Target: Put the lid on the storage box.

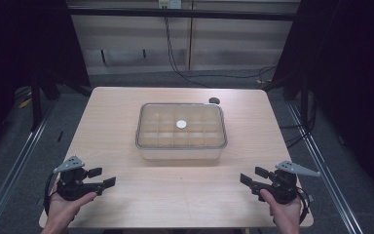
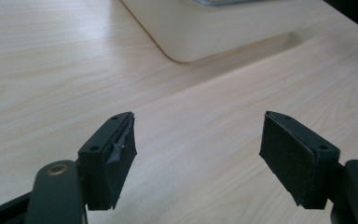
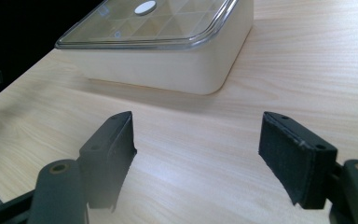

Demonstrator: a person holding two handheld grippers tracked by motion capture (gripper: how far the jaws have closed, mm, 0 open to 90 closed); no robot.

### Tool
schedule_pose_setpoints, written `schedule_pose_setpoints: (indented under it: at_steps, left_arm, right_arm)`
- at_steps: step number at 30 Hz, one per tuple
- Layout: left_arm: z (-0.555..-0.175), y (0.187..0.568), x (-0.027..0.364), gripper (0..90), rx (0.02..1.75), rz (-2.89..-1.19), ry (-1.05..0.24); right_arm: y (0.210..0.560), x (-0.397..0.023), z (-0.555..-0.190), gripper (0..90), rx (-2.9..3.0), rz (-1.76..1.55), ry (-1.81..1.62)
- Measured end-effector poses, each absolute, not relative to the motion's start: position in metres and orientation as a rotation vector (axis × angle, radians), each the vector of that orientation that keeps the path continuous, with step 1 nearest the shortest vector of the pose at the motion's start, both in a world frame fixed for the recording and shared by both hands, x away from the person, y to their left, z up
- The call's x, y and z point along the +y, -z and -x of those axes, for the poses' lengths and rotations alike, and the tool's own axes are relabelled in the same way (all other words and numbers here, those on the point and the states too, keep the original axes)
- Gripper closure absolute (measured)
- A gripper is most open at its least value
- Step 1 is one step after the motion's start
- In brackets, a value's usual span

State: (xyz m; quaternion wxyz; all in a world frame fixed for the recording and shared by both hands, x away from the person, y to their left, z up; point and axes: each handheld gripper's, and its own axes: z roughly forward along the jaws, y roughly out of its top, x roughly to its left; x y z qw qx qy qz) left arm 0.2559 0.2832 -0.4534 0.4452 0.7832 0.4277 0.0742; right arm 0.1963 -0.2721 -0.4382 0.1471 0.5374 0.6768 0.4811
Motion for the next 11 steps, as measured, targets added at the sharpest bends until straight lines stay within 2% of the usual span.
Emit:
schedule_pose_setpoints:
  at_steps: [6,11]
  left_arm:
    - [-0.244,0.465,0.289,25.7,1.093,-1.943,-0.209]
    - [-0.245,0.475,0.290,25.5,1.126,-1.961,-0.165]
  right_arm:
    - [0.449,-0.271,-0.187,26.7,1.939,-1.572,-1.387]
    - [0.459,-0.274,-0.186,26.5,1.935,-1.591,-1.370]
